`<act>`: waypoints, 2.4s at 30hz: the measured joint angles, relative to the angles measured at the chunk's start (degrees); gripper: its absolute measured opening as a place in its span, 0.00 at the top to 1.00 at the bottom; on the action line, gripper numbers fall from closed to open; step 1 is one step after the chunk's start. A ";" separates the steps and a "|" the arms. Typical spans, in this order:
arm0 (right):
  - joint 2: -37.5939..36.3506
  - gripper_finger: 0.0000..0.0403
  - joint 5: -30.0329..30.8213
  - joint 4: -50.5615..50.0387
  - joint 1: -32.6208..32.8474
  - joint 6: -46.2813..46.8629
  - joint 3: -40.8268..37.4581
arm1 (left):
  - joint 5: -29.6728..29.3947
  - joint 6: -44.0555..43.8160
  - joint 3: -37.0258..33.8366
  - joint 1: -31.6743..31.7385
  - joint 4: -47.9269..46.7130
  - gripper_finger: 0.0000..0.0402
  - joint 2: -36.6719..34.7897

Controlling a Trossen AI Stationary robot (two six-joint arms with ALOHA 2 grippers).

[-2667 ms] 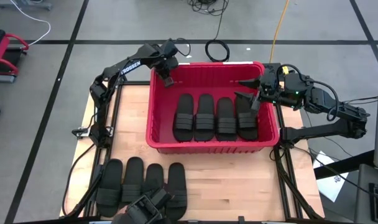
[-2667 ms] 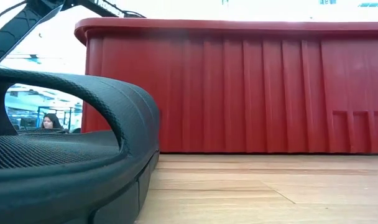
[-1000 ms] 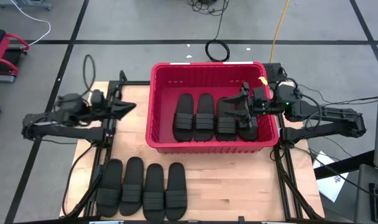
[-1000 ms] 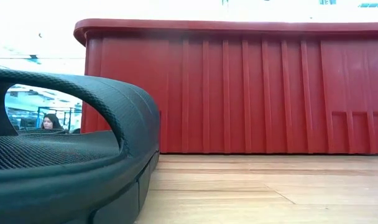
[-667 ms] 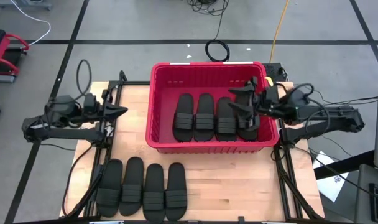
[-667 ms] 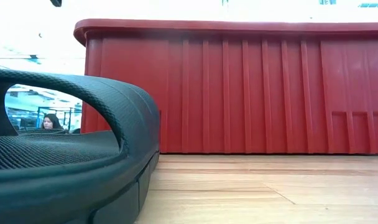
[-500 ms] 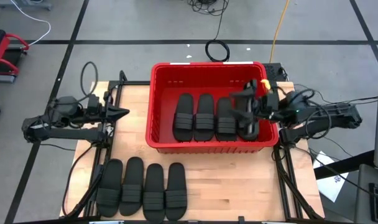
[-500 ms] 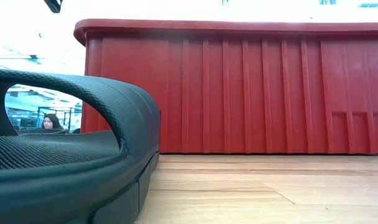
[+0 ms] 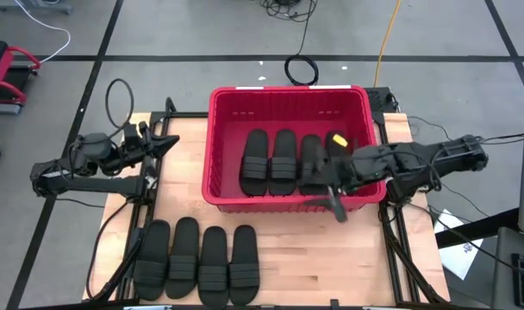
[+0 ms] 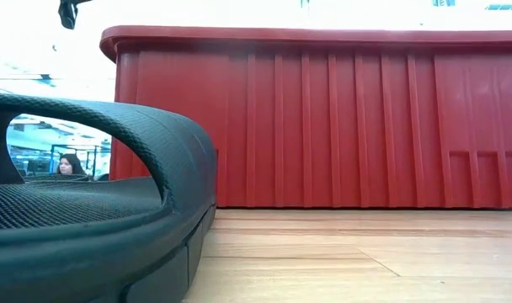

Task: Pick and place slides into bin
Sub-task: Put the black slide into the red bin

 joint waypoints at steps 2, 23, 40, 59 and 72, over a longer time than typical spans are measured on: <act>0.35 0.45 -4.80 -0.47 0.51 3.53 0.12 | -0.19 -0.99 0.00 0.00 0.00 0.99 0.04; 24.71 0.45 -19.78 21.78 2.96 20.78 0.14 | -0.22 2.35 0.00 0.00 -0.08 0.99 0.04; 40.28 0.41 -13.31 30.48 5.07 16.13 0.10 | -0.24 11.56 0.00 0.00 -0.06 1.00 0.02; 41.37 0.41 7.44 30.27 10.57 5.72 0.11 | -0.11 9.48 0.00 0.00 -1.03 0.99 0.03; 48.51 0.41 4.24 37.04 12.43 10.93 0.01 | 0.22 8.95 0.00 0.00 -3.18 1.00 0.04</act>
